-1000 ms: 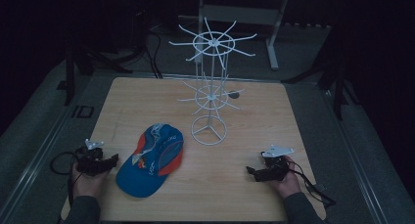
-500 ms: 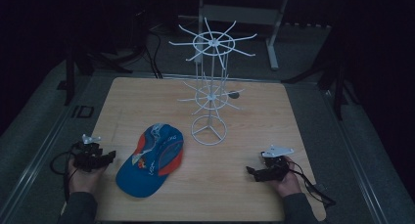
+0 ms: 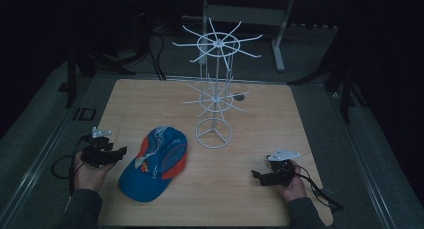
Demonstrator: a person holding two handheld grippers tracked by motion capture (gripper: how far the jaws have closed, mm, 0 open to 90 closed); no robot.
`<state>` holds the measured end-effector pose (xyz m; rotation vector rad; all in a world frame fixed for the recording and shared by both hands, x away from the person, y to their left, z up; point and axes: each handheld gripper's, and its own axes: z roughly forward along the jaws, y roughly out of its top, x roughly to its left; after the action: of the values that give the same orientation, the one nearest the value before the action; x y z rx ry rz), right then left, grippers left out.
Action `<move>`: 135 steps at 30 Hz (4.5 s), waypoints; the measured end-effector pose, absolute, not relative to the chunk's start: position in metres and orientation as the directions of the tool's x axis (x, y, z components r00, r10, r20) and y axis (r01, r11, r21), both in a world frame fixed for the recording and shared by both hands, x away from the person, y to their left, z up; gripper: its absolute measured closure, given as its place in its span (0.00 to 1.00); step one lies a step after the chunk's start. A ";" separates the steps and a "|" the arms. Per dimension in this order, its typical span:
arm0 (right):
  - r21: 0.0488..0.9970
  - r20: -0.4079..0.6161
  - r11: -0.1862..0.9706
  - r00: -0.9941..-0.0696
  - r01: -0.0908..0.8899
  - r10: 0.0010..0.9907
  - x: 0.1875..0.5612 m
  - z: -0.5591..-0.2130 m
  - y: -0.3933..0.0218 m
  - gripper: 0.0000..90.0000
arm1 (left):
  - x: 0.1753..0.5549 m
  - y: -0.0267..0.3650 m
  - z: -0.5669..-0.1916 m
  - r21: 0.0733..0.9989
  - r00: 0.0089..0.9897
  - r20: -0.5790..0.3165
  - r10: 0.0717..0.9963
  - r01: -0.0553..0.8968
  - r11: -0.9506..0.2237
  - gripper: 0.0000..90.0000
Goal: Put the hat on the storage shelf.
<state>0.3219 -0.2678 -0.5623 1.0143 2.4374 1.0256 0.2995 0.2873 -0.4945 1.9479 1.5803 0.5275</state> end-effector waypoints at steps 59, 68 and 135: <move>0.719 -0.008 0.491 -0.700 0.492 0.714 0.323 -0.562 -0.268 0.13 | 0.324 0.207 -0.445 0.667 0.426 -0.060 0.903 0.690 -0.281 0.48; 0.719 -0.009 0.491 -0.701 0.491 0.713 0.323 -0.562 -0.268 0.13 | 0.329 0.192 -0.443 0.667 0.448 -0.066 0.892 0.685 -0.295 0.48; 0.719 -0.007 0.490 -0.700 0.493 0.714 0.323 -0.562 -0.268 0.13 | 0.357 0.161 -0.474 0.525 0.537 0.034 0.843 0.708 -0.472 0.98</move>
<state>0.3229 -0.2676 -0.5624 1.0190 2.4340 1.0282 0.3571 0.1608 -0.4743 2.3248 1.2609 0.4007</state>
